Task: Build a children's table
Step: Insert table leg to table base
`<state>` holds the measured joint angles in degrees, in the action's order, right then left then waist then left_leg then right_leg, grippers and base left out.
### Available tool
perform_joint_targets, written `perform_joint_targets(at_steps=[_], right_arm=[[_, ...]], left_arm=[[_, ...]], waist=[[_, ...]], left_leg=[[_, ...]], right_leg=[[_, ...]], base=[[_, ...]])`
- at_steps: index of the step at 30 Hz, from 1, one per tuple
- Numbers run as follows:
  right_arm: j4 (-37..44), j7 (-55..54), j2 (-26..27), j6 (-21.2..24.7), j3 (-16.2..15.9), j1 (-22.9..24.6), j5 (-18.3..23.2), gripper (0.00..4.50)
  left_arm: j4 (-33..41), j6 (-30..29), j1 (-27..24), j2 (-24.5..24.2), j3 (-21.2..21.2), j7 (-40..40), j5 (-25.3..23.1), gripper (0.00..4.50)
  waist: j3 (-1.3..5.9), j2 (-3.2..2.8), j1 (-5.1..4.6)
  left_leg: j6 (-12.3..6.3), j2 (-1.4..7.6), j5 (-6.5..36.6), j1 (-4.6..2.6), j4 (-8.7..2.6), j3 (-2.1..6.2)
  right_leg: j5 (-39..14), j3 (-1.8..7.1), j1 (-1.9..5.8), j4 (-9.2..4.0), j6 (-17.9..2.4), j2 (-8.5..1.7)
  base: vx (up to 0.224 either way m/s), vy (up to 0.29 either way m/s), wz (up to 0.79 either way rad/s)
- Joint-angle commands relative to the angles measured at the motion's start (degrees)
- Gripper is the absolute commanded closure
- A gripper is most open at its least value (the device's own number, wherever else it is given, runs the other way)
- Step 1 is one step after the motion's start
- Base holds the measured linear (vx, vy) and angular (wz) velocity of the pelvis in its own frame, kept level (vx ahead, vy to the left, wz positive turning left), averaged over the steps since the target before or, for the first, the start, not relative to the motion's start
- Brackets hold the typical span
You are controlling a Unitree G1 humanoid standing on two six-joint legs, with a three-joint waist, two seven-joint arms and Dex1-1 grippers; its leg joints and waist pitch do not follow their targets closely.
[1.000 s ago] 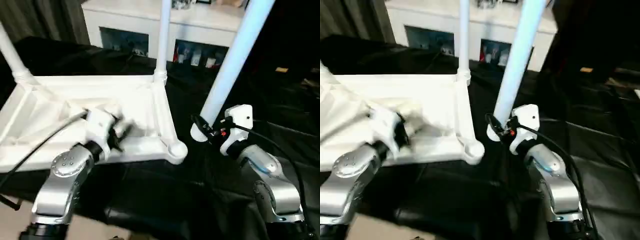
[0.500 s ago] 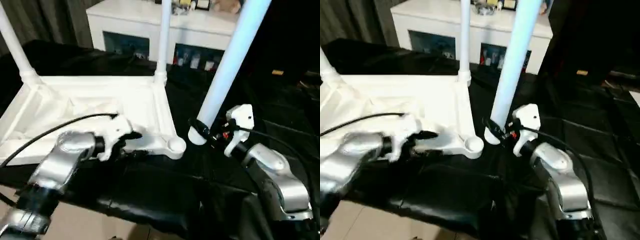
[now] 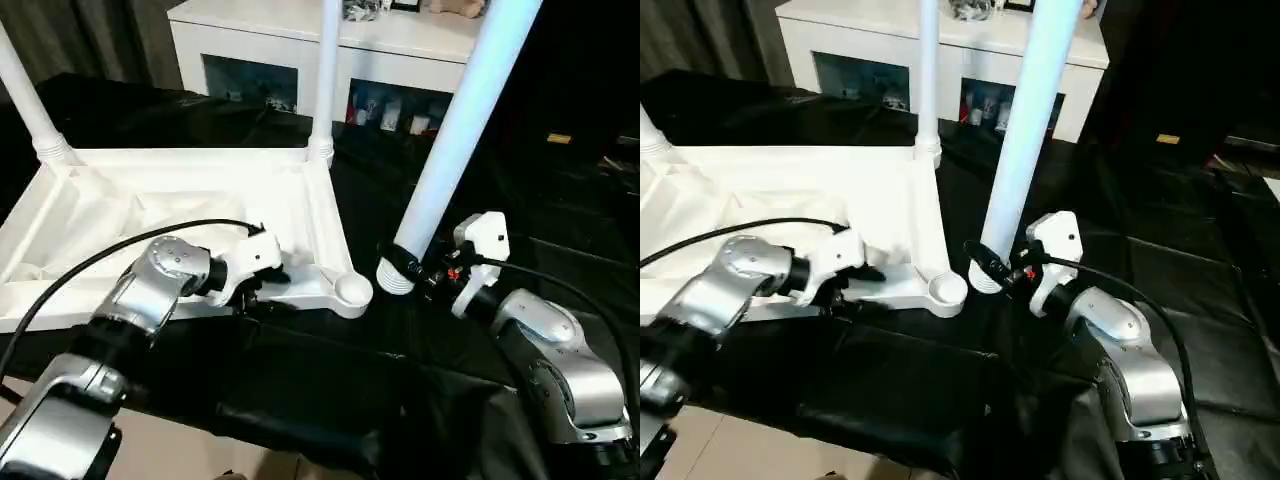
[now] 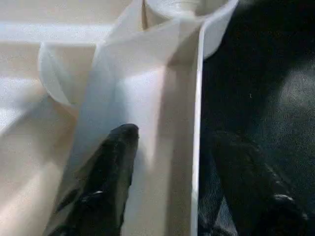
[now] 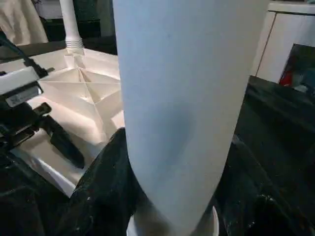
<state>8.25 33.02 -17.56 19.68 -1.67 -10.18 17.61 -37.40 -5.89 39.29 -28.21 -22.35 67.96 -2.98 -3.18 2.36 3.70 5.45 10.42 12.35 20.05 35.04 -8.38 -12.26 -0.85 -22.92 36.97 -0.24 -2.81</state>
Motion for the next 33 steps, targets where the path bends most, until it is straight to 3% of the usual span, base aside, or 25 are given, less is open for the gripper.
perform_joint_targets(at_steps=[1,7,8,19,26,28,33], right_arm=[[1.40,0.22,-0.54,0.31,0.24,0.22,0.23,2.64],[1.35,0.01,-0.58,0.11,0.18,0.43,0.14,2.64],[1.29,0.04,-0.59,0.04,0.13,0.48,0.08,2.64],[0.93,0.07,-0.60,-0.18,-0.06,0.35,-0.14,2.64],[0.35,0.04,0.34,1.42,0.68,-0.02,1.74,2.64],[-0.19,0.33,0.49,2.15,0.94,-0.40,2.48,2.64],[-1.31,1.54,0.70,3.95,1.34,-1.25,4.49,2.64]], left_arm=[[-1.38,-0.04,1.40,0.13,-0.87,0.81,-0.90,1.99],[-5.90,1.62,3.31,0.70,0.11,1.41,-1.43,2.44],[-6.01,1.73,3.35,0.72,0.17,1.60,-1.31,2.57],[-7.22,2.42,3.24,0.75,-0.25,4.16,-1.65,3.52],[-1.95,1.09,0.64,-0.47,-0.75,5.77,-1.66,4.00],[0.77,0.27,-0.84,-0.49,-0.35,5.45,-1.01,4.34],[6.14,-1.88,-4.05,-0.19,0.35,3.89,-0.12,4.49]], waist=[[3.57,-0.79,0.37],[3.56,-0.71,0.41],[3.52,-0.47,0.43],[3.37,-0.56,0.46],[3.41,-0.68,0.36],[3.39,-0.76,0.30],[3.42,-0.65,0.29]], left_leg=[[0.20,1.87,5.52,0.11,-4.48,0.03],[-0.06,1.76,5.31,0.14,-4.43,0.01],[-0.06,1.84,5.70,0.10,-4.47,-0.03],[-0.06,1.96,6.56,0.12,-4.62,-0.01],[-0.24,2.11,5.93,0.13,-4.68,0.01],[-0.21,2.13,6.27,0.11,-4.72,-0.01],[-0.24,2.21,6.52,0.08,-4.73,-0.05]], right_leg=[[0.41,2.34,3.64,-4.07,-12.91,-4.28],[0.81,2.33,3.74,-4.15,-13.35,-4.30],[0.26,2.33,3.69,-4.24,-13.43,-4.36],[-1.74,2.39,3.61,-4.37,-13.29,-4.52],[0.17,2.37,3.56,-4.16,-13.74,-4.52],[-0.13,2.36,3.51,-4.19,-13.92,-4.50],[-0.90,2.35,3.55,-4.12,-14.00,-4.53]], base=[[0.000,0.000,0.00],[0.000,0.000,0.00],[0.000,0.000,0.00],[0.000,0.000,0.00],[0.000,0.000,0.00],[0.000,0.000,0.00],[0.000,0.000,0.00]])
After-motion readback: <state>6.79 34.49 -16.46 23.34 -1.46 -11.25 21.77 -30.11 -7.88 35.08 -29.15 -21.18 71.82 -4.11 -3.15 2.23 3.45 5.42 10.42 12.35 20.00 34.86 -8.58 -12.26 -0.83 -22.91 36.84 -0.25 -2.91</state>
